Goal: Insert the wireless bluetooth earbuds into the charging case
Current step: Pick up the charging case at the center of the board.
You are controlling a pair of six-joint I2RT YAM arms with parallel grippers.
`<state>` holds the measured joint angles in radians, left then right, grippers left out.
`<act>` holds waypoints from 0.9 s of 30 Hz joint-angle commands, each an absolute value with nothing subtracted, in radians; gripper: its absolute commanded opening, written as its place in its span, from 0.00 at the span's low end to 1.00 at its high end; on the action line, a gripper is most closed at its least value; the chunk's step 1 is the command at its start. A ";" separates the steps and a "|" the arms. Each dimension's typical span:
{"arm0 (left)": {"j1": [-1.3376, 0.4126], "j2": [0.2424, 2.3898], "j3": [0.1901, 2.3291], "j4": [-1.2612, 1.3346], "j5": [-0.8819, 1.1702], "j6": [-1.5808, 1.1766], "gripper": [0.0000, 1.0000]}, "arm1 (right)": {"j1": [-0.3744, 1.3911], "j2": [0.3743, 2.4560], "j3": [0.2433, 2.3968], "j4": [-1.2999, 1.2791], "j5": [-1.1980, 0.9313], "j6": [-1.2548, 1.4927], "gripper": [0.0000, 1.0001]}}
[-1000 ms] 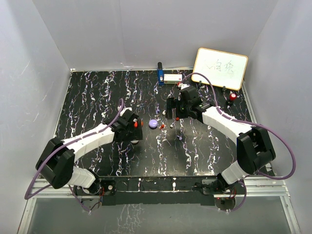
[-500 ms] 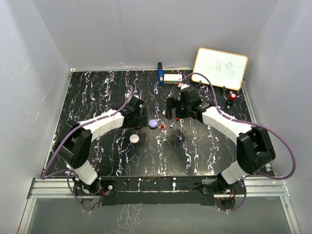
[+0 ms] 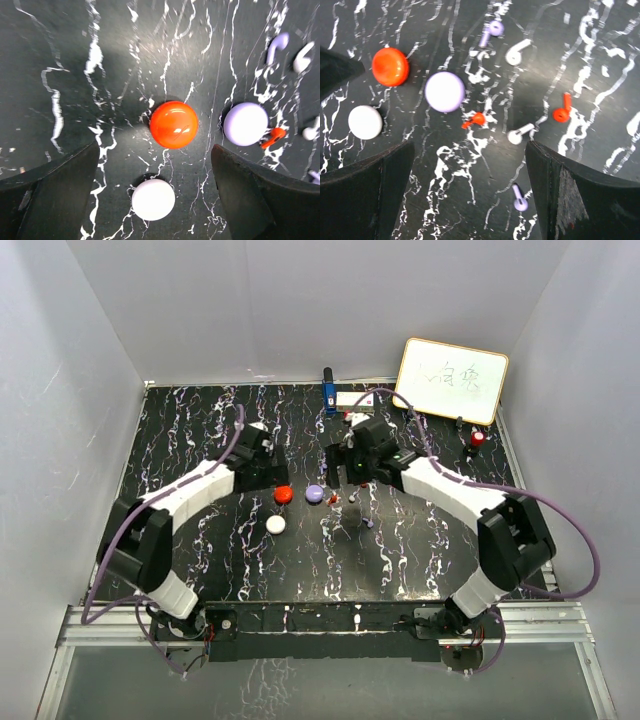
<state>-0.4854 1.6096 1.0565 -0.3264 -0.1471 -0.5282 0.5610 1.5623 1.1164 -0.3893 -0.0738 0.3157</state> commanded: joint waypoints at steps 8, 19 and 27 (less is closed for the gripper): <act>-0.327 1.324 0.996 -0.383 -0.044 -0.600 0.92 | 0.755 1.823 1.387 -0.356 0.021 0.231 0.91; -0.157 1.248 0.875 -0.330 0.192 -0.659 0.91 | 0.840 1.965 1.489 -0.312 0.122 0.141 0.91; -0.077 1.233 0.847 -0.314 0.284 -0.668 0.88 | 0.861 2.021 1.516 -0.268 0.108 0.112 0.90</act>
<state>-0.1085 1.2919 0.8623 -0.3283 0.1898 -0.6498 0.8490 2.0064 1.4651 -0.3412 0.0853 0.1486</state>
